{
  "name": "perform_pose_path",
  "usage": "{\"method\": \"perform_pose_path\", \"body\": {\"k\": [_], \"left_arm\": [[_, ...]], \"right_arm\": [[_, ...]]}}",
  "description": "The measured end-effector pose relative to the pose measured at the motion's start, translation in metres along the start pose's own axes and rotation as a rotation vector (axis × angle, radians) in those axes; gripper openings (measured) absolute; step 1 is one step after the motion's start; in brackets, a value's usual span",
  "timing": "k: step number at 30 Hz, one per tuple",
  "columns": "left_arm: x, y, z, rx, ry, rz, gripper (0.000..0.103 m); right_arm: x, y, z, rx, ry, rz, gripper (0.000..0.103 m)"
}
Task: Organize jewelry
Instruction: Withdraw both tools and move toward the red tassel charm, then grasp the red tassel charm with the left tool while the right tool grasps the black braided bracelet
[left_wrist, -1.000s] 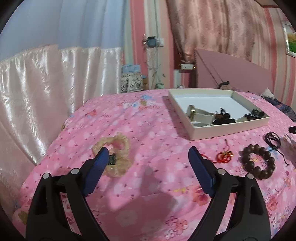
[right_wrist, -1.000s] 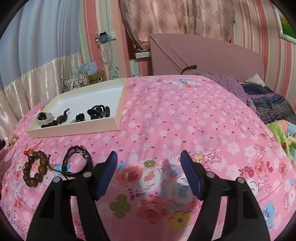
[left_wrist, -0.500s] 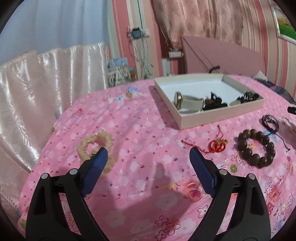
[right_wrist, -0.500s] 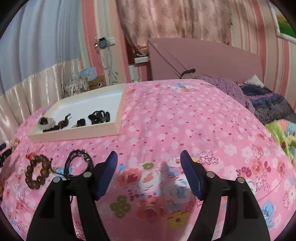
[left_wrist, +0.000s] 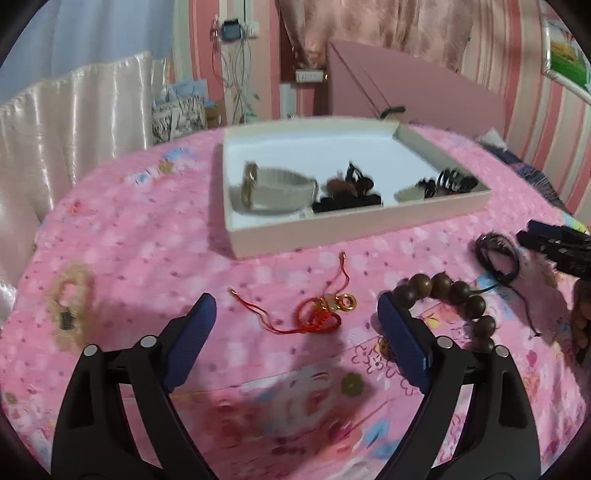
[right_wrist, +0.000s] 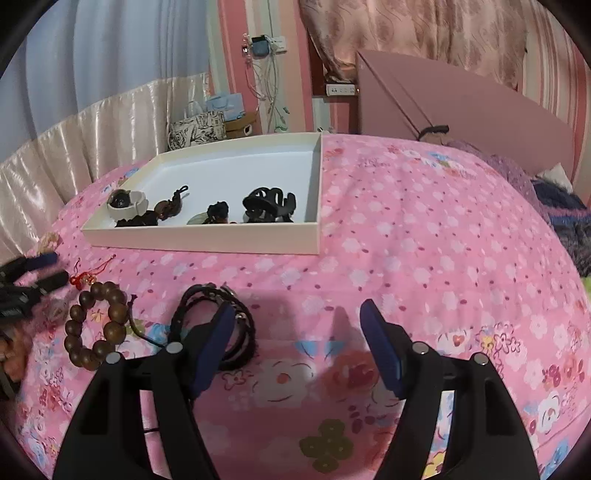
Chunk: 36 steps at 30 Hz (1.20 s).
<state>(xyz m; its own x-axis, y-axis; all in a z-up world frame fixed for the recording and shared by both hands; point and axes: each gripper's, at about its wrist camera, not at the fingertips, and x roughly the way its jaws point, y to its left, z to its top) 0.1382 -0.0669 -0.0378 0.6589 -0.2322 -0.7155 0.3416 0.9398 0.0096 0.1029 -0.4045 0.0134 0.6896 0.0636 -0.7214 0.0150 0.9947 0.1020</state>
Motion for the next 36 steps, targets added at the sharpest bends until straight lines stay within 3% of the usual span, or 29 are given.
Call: {"method": "perform_pose_path", "body": {"k": [2,4,9,10,13,20,21,22,24,27,32,36], "left_arm": [[0.014,-0.005,0.000,-0.009,0.061,0.012,0.066],[0.024,-0.007,0.001,-0.009,0.100,0.032,0.057],[0.024,-0.016,0.000,0.032,0.084,0.031,0.031],[0.025,-0.019,0.000,0.046,0.082,0.030,0.020],[0.025,-0.034,-0.002,0.109,0.077,0.046,0.008],[0.025,-0.039,-0.003,0.124,0.079,0.075,0.007],[0.025,-0.037,-0.003,0.115,0.077,0.067,0.007],[0.024,-0.035,-0.003,0.107,0.075,0.060,0.006],[0.021,-0.030,-0.004,0.083,0.064,0.040,0.005],[0.018,-0.021,-0.004,0.043,0.054,0.007,0.005],[0.006,-0.017,-0.002,0.046,0.014,0.014,0.005],[-0.018,-0.012,0.014,0.045,-0.071,0.023,0.005]], "right_arm": [[0.005,-0.002,0.000,0.012,0.021,0.013,0.071],[0.011,-0.003,0.001,0.016,0.045,0.030,0.070],[0.020,0.012,-0.001,-0.053,0.085,0.049,0.052],[0.020,0.014,-0.001,-0.059,0.088,0.060,0.049],[0.023,0.016,-0.001,-0.064,0.106,0.065,0.048],[0.030,0.033,-0.003,-0.149,0.141,-0.010,0.046],[0.029,0.034,-0.003,-0.157,0.138,-0.005,0.039],[0.027,0.035,-0.004,-0.167,0.132,0.004,0.026],[0.026,0.034,-0.004,-0.161,0.129,-0.011,0.014],[0.025,0.024,-0.002,-0.091,0.131,0.021,0.011],[0.019,0.019,0.003,-0.015,0.107,0.088,0.009],[0.003,0.025,0.031,-0.014,0.039,0.144,0.004]]}}
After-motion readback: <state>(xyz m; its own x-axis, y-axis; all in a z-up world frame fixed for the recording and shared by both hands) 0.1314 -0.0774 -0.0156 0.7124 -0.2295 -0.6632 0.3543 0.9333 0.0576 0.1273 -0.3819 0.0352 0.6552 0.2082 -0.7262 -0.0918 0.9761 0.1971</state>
